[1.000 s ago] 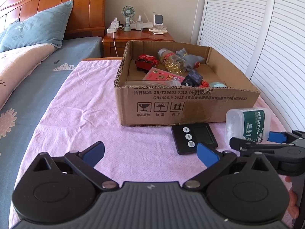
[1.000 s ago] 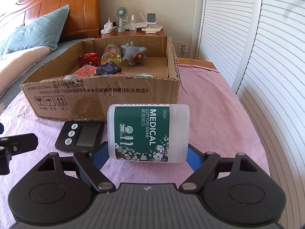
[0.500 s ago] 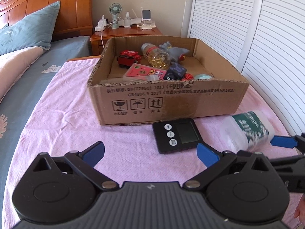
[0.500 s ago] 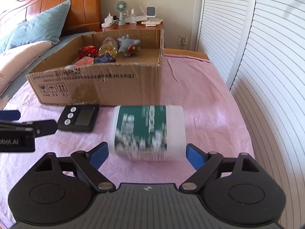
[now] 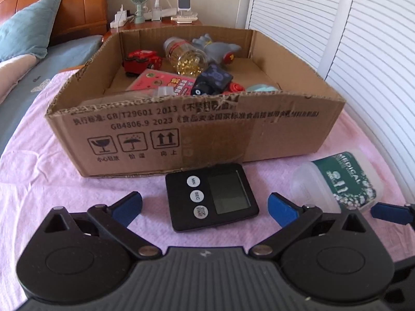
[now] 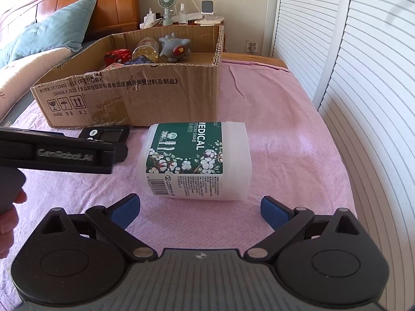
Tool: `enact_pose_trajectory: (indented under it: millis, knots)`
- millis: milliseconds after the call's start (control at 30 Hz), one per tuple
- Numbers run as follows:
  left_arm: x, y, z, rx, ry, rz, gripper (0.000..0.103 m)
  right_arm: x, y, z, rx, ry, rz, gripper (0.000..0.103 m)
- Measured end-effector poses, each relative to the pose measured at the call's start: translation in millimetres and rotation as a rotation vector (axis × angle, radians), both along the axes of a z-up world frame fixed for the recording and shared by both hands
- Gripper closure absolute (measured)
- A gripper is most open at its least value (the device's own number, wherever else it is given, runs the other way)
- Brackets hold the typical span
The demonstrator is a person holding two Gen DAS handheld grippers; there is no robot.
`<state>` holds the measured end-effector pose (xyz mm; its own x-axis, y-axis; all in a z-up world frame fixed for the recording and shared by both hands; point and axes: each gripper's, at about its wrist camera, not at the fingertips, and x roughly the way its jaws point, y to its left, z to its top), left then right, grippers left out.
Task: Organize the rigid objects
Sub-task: 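Grasp the black digital timer with the left tool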
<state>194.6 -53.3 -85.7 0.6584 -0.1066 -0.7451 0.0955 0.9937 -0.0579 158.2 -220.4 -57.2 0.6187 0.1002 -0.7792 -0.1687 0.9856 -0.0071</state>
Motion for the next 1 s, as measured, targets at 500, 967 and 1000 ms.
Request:
enact_pose_trajectory:
  millis: [500,967,1000]
  knots:
    - [-6.5,11.0,0.8,0.040,-0.029,0.043,0.018,5.4,4.2,-2.3,-0.024,-0.014,0.020,0.000]
    - [-9.8,12.5,2.4,0.044,-0.044,0.026,0.031,21.1,12.9,11.8,-0.022,-0.061,-0.003,0.000]
    - [-9.7,12.5,1.9,0.041,-0.047,0.037,0.031,22.8,12.9,11.8,-0.024,-0.062,-0.009,0.000]
